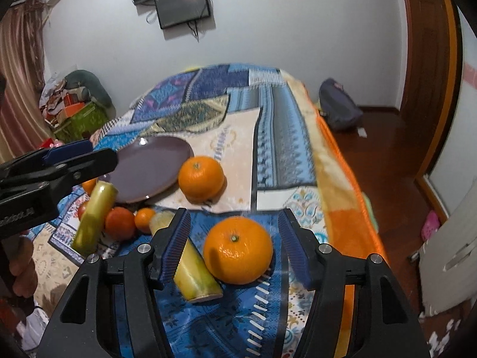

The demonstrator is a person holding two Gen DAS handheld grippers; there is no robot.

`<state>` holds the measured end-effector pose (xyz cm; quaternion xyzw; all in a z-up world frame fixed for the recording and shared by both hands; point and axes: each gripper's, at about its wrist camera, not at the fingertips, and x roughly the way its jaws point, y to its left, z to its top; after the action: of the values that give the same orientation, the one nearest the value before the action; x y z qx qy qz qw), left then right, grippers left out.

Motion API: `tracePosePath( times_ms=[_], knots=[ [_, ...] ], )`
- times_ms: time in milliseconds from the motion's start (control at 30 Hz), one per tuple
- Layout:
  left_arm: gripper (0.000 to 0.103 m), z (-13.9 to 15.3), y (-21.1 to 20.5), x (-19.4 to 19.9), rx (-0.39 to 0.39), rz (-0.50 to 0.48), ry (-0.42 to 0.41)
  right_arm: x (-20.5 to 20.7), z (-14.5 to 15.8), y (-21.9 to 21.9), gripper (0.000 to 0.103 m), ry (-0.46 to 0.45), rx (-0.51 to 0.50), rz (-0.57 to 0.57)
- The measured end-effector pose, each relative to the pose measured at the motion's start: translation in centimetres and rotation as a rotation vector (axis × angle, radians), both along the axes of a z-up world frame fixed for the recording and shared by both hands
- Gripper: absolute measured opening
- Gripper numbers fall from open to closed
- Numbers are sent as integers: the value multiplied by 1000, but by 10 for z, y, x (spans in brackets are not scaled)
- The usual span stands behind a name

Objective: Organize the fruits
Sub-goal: 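Grasp a large orange with the right tool while the left tool grasps another orange, then carry the oranges onto the purple plate and open both tools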

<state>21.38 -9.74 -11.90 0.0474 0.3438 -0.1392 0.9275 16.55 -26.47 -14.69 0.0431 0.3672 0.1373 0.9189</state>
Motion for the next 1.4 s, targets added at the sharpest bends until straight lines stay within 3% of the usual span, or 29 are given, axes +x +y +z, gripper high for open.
tracePosePath(
  times_ms=[100, 267, 600, 1067, 1400],
  knots=[
    [65, -17, -3, 17, -15, -31, 87, 4, -10, 2, 58, 41, -5, 5],
    [65, -41, -8, 35, -13, -34, 166, 10, -24, 2, 58, 102, 9, 9],
    [65, -65, -13, 56, 10, -32, 242, 21, -42, 7, 69, 165, 12, 28],
    [67, -75, -26, 92, 6, -23, 289, 40, -17, -17, 67, 91, 51, -21],
    [67, -87, -36, 123, -34, 11, 351, 49, -20, -20, 67, 79, 72, -9]
  ],
)
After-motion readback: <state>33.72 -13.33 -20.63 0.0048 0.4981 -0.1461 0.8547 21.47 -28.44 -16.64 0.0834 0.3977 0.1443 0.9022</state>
